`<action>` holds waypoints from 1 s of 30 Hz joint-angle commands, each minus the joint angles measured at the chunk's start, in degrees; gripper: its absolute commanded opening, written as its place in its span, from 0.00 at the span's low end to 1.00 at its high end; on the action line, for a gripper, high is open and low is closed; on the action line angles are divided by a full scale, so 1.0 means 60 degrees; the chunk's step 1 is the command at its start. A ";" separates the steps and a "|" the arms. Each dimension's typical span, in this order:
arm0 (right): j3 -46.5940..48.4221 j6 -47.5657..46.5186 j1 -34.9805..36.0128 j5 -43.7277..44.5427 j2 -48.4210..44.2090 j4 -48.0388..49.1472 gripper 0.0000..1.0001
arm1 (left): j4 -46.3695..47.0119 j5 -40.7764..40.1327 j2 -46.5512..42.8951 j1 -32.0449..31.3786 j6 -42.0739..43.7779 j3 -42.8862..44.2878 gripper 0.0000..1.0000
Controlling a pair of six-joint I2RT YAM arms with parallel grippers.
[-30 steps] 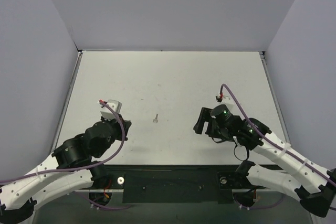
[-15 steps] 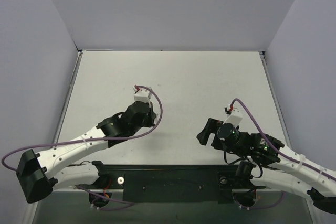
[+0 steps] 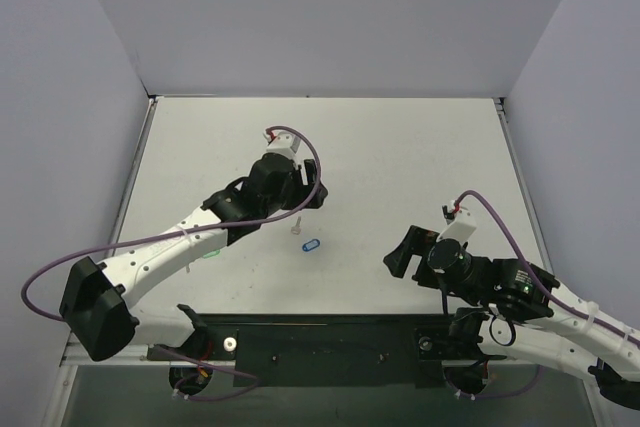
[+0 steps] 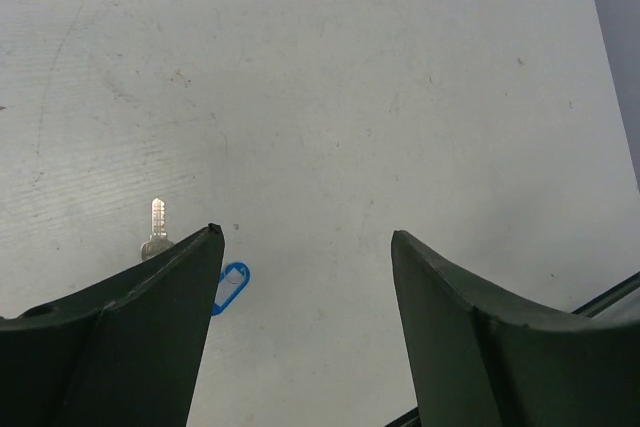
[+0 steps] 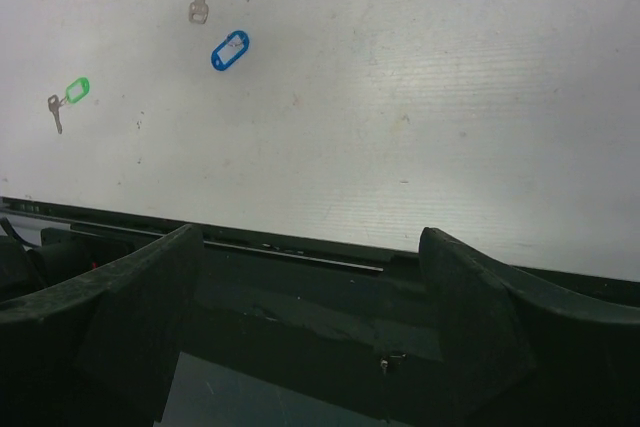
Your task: Remove the keys from the keyring
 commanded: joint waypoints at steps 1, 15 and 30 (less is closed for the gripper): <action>0.0185 0.0124 0.0065 0.0389 -0.0018 -0.0461 0.84 | 0.0102 0.0549 -0.0173 0.0043 0.0072 0.0716 0.79; 0.0463 -0.0417 0.0123 0.0755 0.0113 -0.0037 0.84 | -0.2928 -0.0388 -0.3656 0.0804 0.1565 -0.0366 0.82; 0.0185 -0.1590 0.0299 0.2058 -0.0852 0.2379 0.88 | -0.3472 -0.1209 -0.8273 0.0834 0.2195 -0.2593 0.82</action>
